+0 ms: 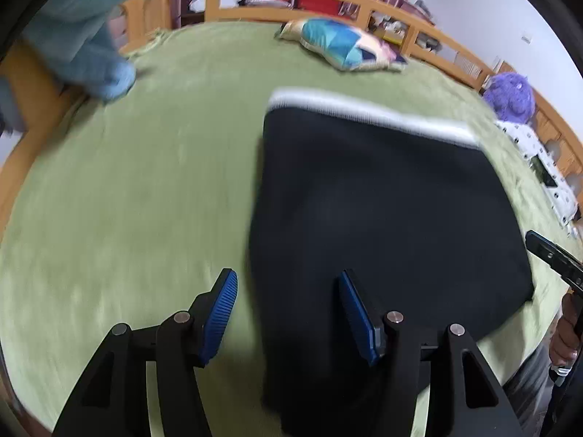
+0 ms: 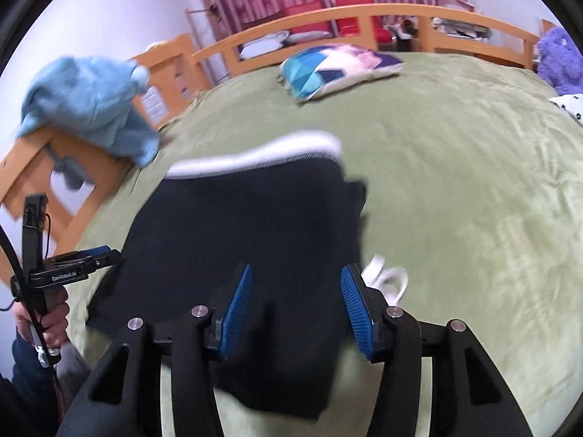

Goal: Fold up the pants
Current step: 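Press and square the folded pants flat with both grippers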

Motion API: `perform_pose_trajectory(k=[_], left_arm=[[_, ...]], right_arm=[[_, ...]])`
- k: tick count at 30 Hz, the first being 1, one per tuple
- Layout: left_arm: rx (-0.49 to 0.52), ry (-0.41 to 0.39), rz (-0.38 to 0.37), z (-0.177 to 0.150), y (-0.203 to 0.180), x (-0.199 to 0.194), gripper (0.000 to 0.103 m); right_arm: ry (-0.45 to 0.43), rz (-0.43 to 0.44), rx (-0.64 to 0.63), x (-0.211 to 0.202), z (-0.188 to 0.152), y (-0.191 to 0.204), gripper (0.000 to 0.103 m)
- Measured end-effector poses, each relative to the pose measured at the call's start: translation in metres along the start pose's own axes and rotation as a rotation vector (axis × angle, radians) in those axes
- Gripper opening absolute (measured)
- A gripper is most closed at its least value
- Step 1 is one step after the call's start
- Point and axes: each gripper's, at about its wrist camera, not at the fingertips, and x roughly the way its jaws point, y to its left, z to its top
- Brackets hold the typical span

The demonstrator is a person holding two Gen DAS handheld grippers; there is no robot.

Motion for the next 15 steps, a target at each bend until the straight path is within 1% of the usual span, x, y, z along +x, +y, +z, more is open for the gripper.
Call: perform_pose_trajectory(k=[1,2,3,4,5,6,7,8,10,12,15], left_arm=[[-0.003,0.008,-0.001,-0.017,-0.002,0.005,0.057],[-0.005,0.014,0.006,-0.027,-0.003,0.008,0.057],[-0.005,0.016,0.010,-0.033,-0.003,0.009,0.057],[-0.005,0.008,0.009,-0.034,-0.004,0.006,0.057],[0.009,0.014,0.009,-0.029,-0.005,0.002,0.057],[0.022,0.016,0.012,-0.023,-0.006,-0.002,0.056],[0.035,0.000,0.018,-0.017,-0.007,-0.009,0.056],[0.047,-0.033,0.023,-0.008,-0.008,-0.015,0.056],[0.068,-0.081,0.027,0.014,-0.010,-0.019,0.057],[0.068,-0.104,0.029,0.042,-0.011,-0.012,0.058],[0.072,-0.119,0.018,0.070,-0.014,0.005,0.058]], right_arm=[[0.030,-0.025,-0.001,0.008,-0.011,0.001,0.050],[0.047,-0.056,-0.009,0.014,-0.019,0.002,0.050],[0.075,-0.091,-0.033,0.021,-0.026,0.004,0.050],[0.082,-0.100,-0.050,0.022,-0.028,0.005,0.050],[0.078,-0.095,-0.056,0.020,-0.027,0.004,0.050],[0.078,-0.079,-0.052,0.015,-0.021,0.002,0.047],[0.072,-0.066,-0.044,0.008,-0.015,-0.001,0.042],[0.048,-0.053,-0.034,0.001,-0.007,-0.005,0.041],[-0.041,-0.052,-0.027,-0.010,0.016,-0.011,0.041],[-0.078,-0.043,-0.027,-0.005,0.042,-0.014,0.041],[-0.098,-0.046,-0.016,0.025,0.075,-0.022,0.041]])
